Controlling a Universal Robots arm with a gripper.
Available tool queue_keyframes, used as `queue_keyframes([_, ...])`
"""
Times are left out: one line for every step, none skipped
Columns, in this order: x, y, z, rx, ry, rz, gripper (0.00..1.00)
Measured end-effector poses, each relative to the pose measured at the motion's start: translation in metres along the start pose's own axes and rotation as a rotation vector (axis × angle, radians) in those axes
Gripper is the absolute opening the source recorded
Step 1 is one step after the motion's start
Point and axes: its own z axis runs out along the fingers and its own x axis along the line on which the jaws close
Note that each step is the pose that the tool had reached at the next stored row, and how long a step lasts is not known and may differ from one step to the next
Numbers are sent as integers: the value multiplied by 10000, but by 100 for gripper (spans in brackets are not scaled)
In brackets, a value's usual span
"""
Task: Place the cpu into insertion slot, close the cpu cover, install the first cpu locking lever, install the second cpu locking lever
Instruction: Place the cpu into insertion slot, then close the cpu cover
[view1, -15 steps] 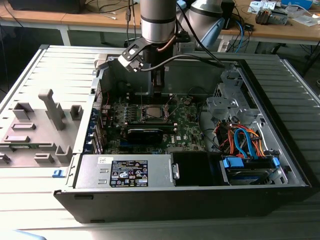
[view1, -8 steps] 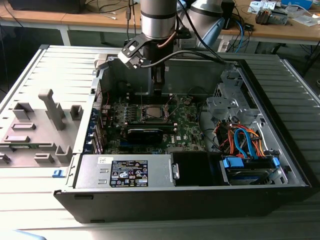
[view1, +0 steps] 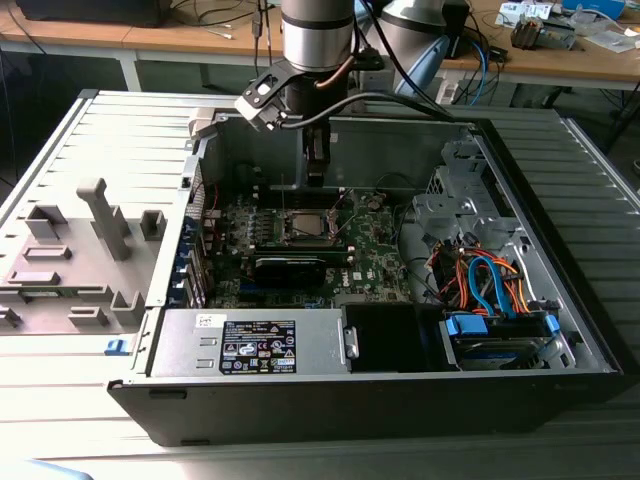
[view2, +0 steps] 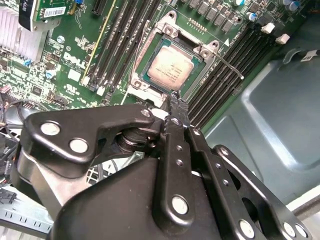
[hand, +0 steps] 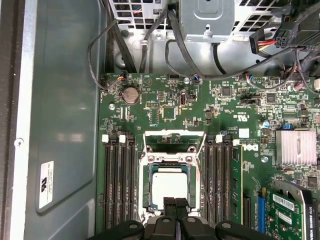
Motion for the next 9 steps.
queue_keyframes([0,0,0,0,1,0,11])
queue_keyframes([0,0,0,0,0,1,11])
queue_keyframes([0,0,-1,1,-1,0,11])
queue_keyframes([0,0,-1,1,-1,0,11])
queue_keyframes([0,0,-1,1,-1,0,11])
queue_keyframes([0,0,-1,1,-1,0,11])
queue_keyframes([0,0,-2,1,-1,0,11])
queue_keyframes([0,0,-2,1,-1,1,11])
queue_keyframes([0,0,-2,1,-1,0,11])
